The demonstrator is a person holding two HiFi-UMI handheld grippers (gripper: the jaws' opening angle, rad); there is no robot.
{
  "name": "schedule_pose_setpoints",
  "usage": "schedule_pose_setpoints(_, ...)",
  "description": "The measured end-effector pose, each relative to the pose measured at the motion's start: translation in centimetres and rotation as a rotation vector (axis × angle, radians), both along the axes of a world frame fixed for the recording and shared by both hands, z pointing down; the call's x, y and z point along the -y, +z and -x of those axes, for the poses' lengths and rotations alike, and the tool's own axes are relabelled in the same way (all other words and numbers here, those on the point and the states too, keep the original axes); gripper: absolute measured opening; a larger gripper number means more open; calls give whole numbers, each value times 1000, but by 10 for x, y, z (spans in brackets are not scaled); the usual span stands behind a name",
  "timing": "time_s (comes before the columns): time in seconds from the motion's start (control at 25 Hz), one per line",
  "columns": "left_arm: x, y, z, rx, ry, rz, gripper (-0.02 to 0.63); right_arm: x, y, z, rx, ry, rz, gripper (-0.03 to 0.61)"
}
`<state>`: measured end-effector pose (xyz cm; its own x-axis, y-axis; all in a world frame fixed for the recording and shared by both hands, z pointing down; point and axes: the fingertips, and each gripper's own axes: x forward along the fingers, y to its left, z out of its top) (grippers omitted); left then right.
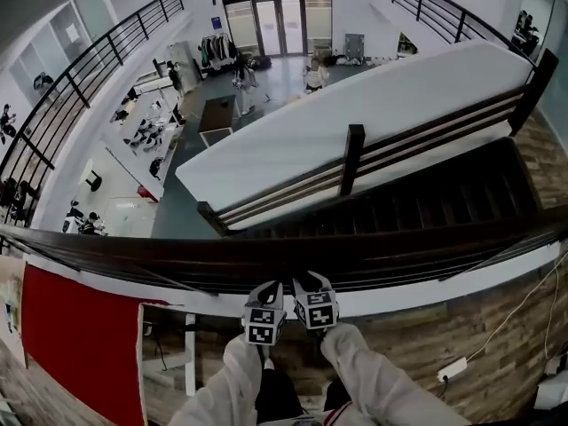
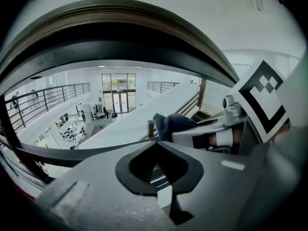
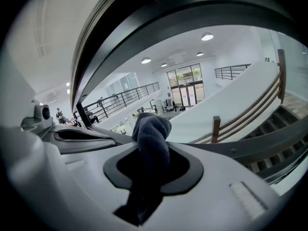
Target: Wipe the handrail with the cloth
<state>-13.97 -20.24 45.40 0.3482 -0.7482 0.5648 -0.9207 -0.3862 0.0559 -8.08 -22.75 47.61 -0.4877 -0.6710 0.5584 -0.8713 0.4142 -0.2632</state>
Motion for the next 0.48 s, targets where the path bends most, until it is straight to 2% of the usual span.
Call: schedule_pose_setpoints(0.48,8,8,-96,-10,57,15,2,1,-3,-104,5,80,5,94)
